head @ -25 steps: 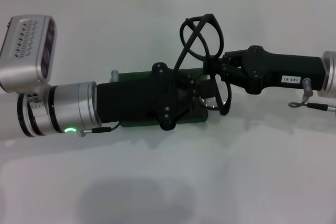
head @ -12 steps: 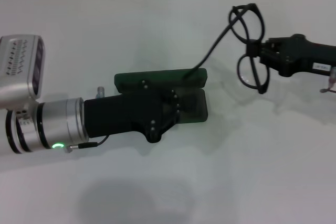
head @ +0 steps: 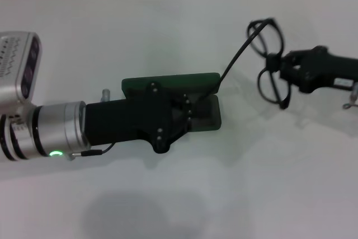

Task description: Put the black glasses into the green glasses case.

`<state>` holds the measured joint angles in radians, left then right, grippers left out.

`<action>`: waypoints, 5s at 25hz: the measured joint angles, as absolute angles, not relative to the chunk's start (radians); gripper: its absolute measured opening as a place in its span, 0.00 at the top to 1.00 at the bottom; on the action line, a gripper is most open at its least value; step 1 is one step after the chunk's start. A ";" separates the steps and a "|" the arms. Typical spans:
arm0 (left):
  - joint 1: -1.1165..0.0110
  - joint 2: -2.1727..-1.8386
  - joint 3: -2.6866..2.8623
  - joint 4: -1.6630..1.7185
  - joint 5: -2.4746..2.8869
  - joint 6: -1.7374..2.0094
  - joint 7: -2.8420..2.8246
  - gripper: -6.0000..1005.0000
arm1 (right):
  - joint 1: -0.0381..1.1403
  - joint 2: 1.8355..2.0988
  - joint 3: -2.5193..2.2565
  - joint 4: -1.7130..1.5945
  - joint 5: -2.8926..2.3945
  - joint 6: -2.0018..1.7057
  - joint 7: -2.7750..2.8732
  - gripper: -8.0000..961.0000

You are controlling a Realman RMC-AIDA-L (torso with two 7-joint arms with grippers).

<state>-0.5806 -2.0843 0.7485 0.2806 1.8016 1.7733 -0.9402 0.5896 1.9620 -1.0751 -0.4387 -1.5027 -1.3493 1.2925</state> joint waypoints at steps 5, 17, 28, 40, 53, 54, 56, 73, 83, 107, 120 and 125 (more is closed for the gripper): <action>-0.603 -2.088 0.749 0.279 1.801 1.776 -0.942 0.97 | 0.606 1.996 -1.075 -0.443 -1.564 -1.359 1.280 0.82; -0.617 -2.089 0.749 0.271 1.807 1.770 -0.942 0.97 | 0.622 2.013 -1.101 -0.456 -1.577 -1.434 1.263 0.82; -0.621 -2.095 0.750 0.259 1.809 1.769 -0.941 0.97 | 0.632 2.017 -1.092 -0.454 -1.520 -1.458 1.270 0.82; -0.632 -2.097 0.750 0.232 1.802 1.743 -0.934 0.96 | 0.658 2.026 -1.102 -0.441 -1.456 -1.506 1.273 0.81; -0.655 -2.100 0.750 0.213 1.807 1.742 -0.934 0.96 | 0.678 2.028 -1.134 -0.438 -1.405 -1.527 1.275 0.81; -0.657 -2.100 0.750 0.209 1.808 1.742 -0.934 0.96 | 0.679 2.028 -1.139 -0.438 -1.402 -1.527 1.275 0.81; -0.661 -2.100 0.750 0.205 1.808 1.742 -0.934 0.96 | 0.683 2.028 -1.148 -0.438 -1.395 -1.527 1.275 0.81; -0.666 -2.101 0.759 0.202 1.804 1.741 -0.933 0.96 | 0.691 2.028 -1.256 -0.443 -1.292 -1.541 1.275 0.80; -0.666 -2.102 0.759 0.202 1.806 1.741 -0.933 0.96 | 0.690 2.028 -1.256 -0.439 -1.290 -1.542 1.275 0.80; -0.435 -2.062 0.761 0.420 1.892 1.516 -0.938 0.95 | 0.690 2.013 -1.256 -0.691 -1.637 -1.308 1.301 0.79; -0.349 -2.033 0.763 0.439 1.949 1.510 -0.936 0.95 | 0.907 2.021 -1.389 -0.800 -1.936 -1.284 1.508 0.79; -0.343 -2.033 0.762 0.447 1.953 1.521 -0.939 0.95 | 0.964 2.023 -1.468 -0.798 -1.992 -1.249 1.565 0.79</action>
